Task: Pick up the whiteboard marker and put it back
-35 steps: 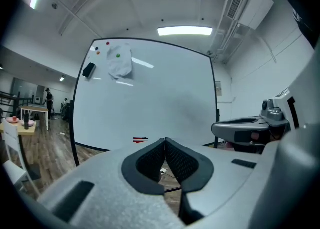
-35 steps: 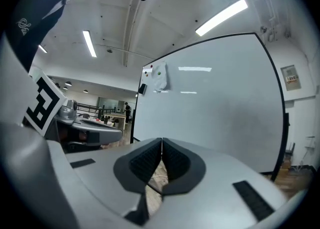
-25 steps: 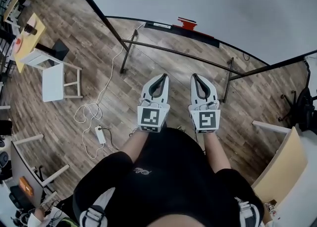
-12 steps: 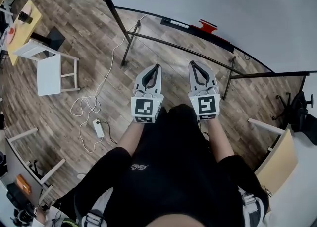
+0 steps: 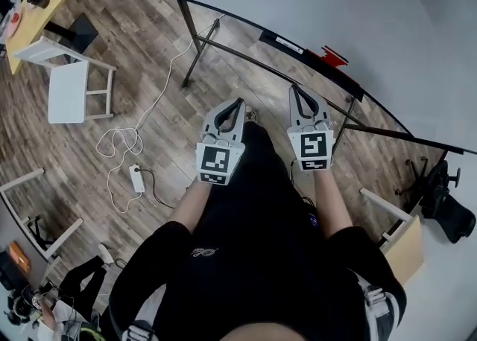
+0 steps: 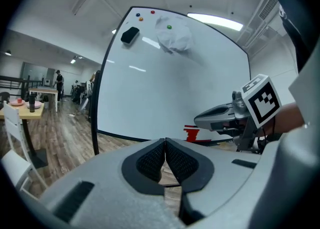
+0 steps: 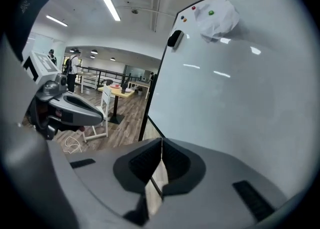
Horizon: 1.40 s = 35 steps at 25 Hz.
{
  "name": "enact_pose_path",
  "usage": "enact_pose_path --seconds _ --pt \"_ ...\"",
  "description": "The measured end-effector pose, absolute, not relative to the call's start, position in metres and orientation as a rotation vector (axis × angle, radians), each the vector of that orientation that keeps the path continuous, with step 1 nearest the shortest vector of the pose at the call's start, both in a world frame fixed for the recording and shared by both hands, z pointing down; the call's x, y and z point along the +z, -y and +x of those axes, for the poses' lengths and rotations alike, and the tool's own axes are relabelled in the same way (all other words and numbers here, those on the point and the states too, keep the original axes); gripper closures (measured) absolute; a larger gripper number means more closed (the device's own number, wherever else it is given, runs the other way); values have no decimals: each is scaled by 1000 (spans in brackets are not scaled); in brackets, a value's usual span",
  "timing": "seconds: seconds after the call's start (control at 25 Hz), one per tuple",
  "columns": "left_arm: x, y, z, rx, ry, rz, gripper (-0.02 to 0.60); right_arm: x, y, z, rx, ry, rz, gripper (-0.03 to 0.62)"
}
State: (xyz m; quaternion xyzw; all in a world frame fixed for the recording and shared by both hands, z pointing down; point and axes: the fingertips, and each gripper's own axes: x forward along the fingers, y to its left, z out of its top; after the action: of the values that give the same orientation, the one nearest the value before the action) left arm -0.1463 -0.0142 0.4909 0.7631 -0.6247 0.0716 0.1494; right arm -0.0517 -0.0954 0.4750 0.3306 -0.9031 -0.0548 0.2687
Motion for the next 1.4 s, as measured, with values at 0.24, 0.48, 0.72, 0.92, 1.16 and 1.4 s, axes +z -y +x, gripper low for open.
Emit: enact_pose_path --seconds 0.24,0.48,0.72,0.92,1.16,1.4 --pt "516 45 -173 298 1836 2119 574 510 154 -72 -182 2308 781 591" --pt "539 71 -191 342 1871 2021 574 556 208 -88 -248 2164 640 591" --pt "560 89 -192 350 1857 1942 574 599 241 -91 -250 2044 579 589" --pt "572 96 -195 361 1855 1913 574 628 252 -94 -307 1937 527 495" --pt "586 91 -201 380 1846 1866 574 653 266 -89 -357 1825 502 505" --pt "590 90 -212 385 1849 1841 574 665 270 -91 -358 1766 469 505"
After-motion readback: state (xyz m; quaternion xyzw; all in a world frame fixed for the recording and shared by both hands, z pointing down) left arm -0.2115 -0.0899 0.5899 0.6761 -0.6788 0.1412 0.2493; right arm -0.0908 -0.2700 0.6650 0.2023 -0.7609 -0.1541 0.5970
